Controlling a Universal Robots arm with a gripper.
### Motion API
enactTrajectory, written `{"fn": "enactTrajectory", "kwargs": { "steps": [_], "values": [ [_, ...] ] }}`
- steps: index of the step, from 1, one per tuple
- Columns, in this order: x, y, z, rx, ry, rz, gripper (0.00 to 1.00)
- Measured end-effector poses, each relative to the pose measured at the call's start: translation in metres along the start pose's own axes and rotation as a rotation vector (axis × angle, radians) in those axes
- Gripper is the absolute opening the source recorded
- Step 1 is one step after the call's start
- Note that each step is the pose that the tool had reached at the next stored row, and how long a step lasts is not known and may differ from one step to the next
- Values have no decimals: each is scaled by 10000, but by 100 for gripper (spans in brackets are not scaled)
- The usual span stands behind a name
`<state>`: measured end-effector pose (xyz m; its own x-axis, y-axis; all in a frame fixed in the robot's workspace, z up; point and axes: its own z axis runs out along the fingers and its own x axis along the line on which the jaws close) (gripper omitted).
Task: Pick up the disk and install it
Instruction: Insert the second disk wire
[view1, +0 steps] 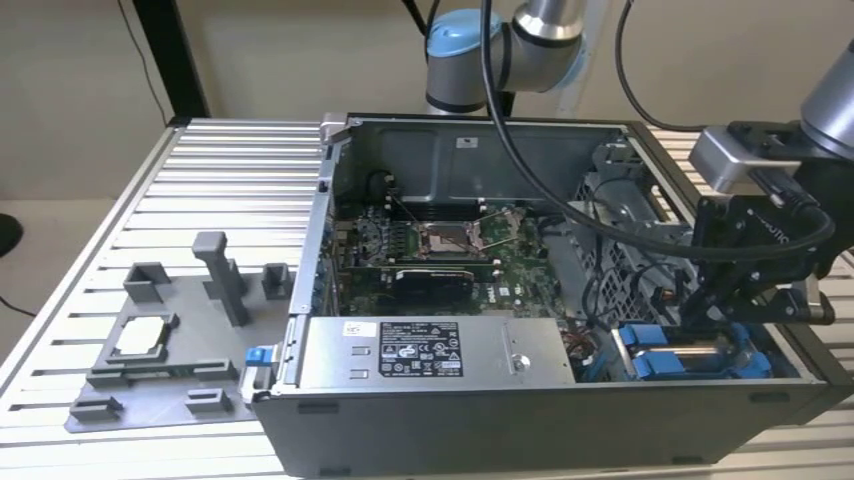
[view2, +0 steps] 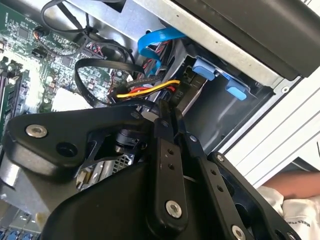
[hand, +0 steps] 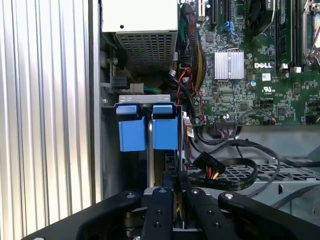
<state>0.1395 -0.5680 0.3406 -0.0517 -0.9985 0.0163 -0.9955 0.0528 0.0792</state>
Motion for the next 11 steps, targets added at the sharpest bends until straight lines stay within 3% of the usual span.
{"fn": "enactTrajectory", "kwargs": {
  "steps": [11],
  "values": [
    [1,-3,27,0,4,0,0]
  ]
}}
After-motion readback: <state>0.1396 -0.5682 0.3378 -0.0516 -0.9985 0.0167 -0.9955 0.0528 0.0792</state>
